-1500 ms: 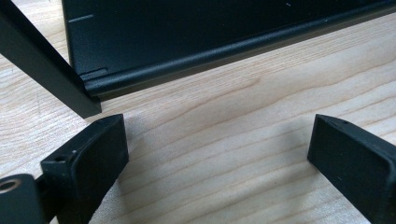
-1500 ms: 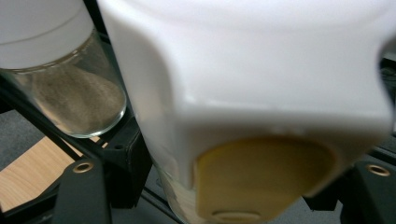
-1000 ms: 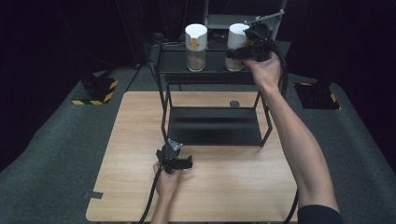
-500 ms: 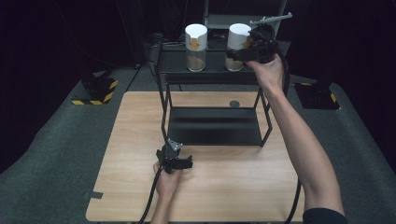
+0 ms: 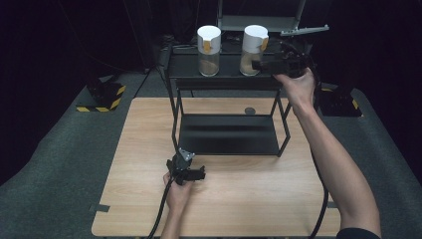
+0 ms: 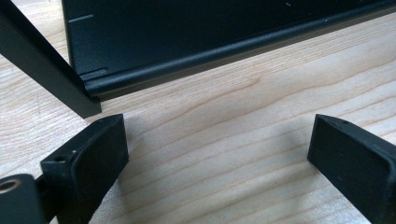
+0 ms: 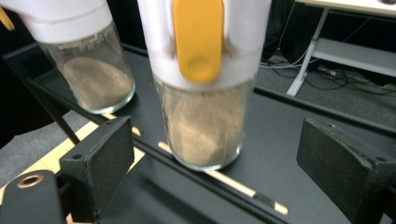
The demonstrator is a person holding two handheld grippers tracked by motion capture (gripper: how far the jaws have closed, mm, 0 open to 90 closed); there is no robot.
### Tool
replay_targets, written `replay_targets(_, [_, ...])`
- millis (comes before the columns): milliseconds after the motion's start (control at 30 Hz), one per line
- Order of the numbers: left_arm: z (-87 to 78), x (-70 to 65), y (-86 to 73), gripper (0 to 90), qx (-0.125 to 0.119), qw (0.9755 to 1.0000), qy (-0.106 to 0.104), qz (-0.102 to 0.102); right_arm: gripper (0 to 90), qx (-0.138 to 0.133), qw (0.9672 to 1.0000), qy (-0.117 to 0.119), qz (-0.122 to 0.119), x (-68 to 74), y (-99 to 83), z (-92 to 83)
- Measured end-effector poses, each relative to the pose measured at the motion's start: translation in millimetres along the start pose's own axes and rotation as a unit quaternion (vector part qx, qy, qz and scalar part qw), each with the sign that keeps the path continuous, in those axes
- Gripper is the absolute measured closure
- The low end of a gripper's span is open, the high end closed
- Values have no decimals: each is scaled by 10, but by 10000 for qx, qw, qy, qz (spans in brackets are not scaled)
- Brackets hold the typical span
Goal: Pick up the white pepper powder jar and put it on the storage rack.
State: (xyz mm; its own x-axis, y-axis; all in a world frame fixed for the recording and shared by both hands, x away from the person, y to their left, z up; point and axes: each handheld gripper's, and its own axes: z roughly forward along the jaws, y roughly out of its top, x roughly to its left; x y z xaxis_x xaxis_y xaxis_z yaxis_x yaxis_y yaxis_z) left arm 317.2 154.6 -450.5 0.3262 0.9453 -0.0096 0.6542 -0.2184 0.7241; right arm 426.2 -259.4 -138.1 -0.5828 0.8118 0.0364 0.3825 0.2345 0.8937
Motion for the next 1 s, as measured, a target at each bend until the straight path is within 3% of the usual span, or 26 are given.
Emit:
replay_targets(500, [0, 1, 1, 50, 1, 10000, 1, 9, 103, -134, 9997, -37, 181, -108, -261, -136])
replay_targets(1000, [1, 0, -1, 50, -4, 10000, 2, 9, 106, -148, 9998, -58, 100, -167, -436, -225])
